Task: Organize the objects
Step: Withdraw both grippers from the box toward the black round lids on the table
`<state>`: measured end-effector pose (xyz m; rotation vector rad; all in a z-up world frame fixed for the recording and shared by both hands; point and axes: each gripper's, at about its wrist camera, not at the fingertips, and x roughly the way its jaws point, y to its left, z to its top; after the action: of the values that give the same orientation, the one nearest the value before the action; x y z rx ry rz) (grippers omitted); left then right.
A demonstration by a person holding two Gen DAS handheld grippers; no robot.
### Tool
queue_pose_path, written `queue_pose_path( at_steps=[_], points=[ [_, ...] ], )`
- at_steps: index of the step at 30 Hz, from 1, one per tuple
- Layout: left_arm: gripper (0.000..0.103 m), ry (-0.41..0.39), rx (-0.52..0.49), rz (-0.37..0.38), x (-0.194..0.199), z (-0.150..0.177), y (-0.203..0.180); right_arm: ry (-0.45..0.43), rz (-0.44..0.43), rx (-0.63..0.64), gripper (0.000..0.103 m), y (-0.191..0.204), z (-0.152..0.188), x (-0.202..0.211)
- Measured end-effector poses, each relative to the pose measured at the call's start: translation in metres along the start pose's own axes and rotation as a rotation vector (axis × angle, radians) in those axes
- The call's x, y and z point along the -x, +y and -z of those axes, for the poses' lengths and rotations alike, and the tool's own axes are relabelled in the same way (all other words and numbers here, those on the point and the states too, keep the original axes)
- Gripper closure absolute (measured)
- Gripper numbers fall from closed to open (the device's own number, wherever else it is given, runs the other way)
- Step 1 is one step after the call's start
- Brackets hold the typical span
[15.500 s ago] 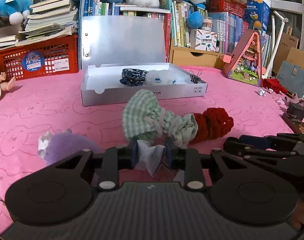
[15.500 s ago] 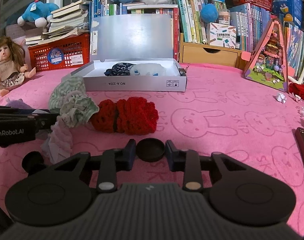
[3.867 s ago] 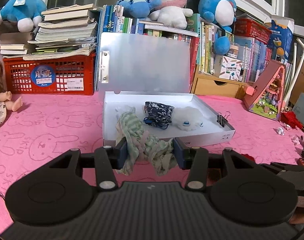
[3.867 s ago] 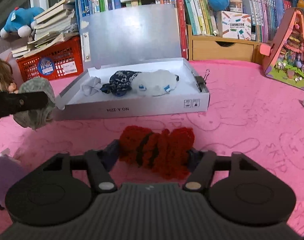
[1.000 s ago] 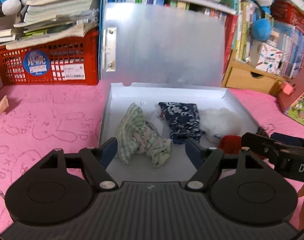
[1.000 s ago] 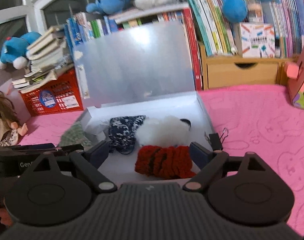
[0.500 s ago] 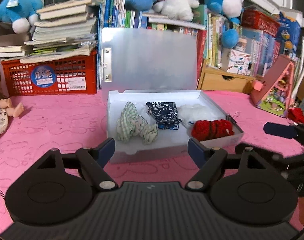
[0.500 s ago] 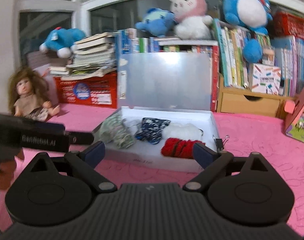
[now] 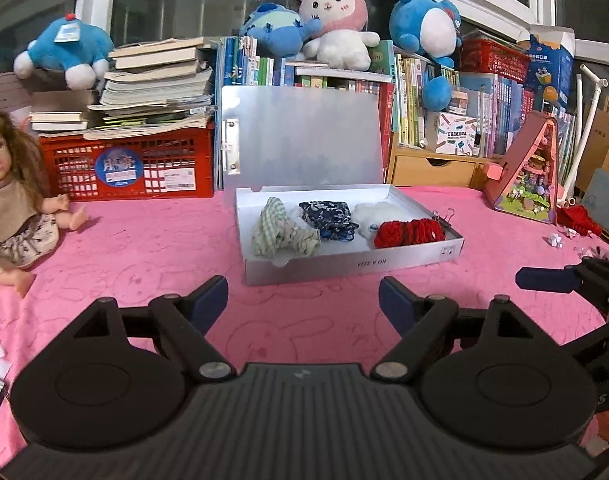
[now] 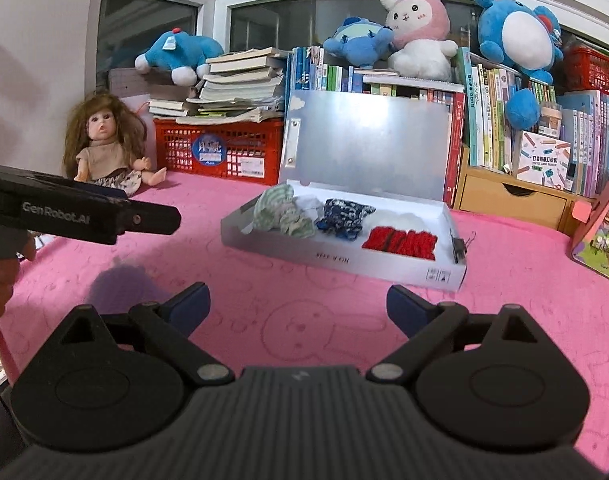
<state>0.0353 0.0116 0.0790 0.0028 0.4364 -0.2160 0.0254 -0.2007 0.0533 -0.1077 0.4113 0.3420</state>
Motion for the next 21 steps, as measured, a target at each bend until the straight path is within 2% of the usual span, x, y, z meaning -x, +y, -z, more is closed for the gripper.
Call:
queue_pose_path(
  at_steps=[11, 18, 21],
  points=[
    [0.016, -0.025, -0.051, -0.039, 0.035, 0.051, -0.003, 0.022, -0.01, 0.061, 0.004, 0.038, 0.039, 0.016],
    [0.016, -0.018, -0.056, -0.083, 0.041, 0.074, 0.003, 0.038, -0.02, 0.054, 0.005, 0.053, 0.055, 0.023],
    [0.016, -0.01, -0.066, -0.101, 0.043, 0.084, 0.005, 0.037, -0.013, 0.06, 0.008, 0.057, 0.06, 0.027]
  ],
)
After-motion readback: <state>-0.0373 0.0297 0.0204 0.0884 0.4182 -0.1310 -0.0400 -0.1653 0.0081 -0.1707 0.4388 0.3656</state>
